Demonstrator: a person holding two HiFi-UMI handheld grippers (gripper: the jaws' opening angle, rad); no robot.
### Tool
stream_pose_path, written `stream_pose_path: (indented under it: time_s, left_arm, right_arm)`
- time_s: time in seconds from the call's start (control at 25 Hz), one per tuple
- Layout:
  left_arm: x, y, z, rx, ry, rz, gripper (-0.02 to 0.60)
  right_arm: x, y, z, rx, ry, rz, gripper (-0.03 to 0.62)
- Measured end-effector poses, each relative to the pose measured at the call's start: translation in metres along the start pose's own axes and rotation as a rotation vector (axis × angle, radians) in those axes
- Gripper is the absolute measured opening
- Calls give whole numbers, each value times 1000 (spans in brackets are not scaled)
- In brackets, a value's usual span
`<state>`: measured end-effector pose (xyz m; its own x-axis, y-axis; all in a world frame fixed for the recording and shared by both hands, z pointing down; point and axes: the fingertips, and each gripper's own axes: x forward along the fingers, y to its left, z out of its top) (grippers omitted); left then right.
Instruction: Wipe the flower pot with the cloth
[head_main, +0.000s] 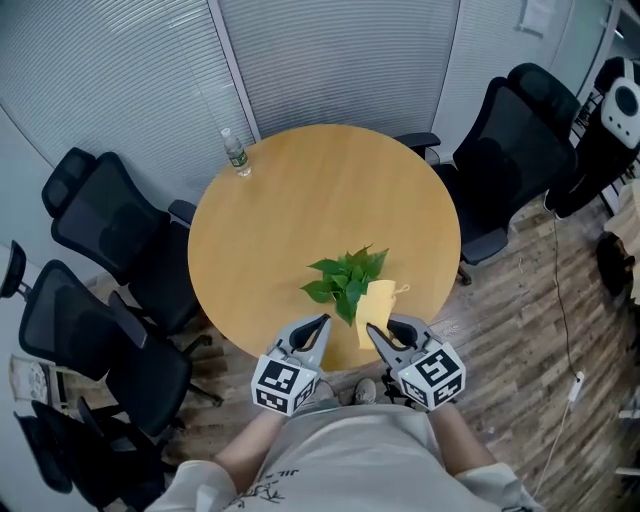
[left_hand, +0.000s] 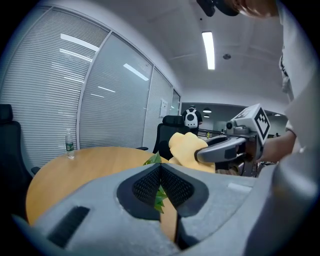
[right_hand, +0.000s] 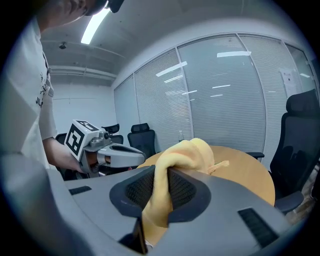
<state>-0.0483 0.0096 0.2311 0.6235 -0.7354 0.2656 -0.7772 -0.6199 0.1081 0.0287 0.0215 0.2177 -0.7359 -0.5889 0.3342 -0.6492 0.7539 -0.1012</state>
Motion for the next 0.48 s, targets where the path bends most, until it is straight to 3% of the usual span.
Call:
stream_pose_path:
  time_s: [0.48]
  left_arm:
    - [5, 4, 8, 3, -3, -10, 11]
  right_arm:
    - [2, -6, 6, 29, -10, -4, 60]
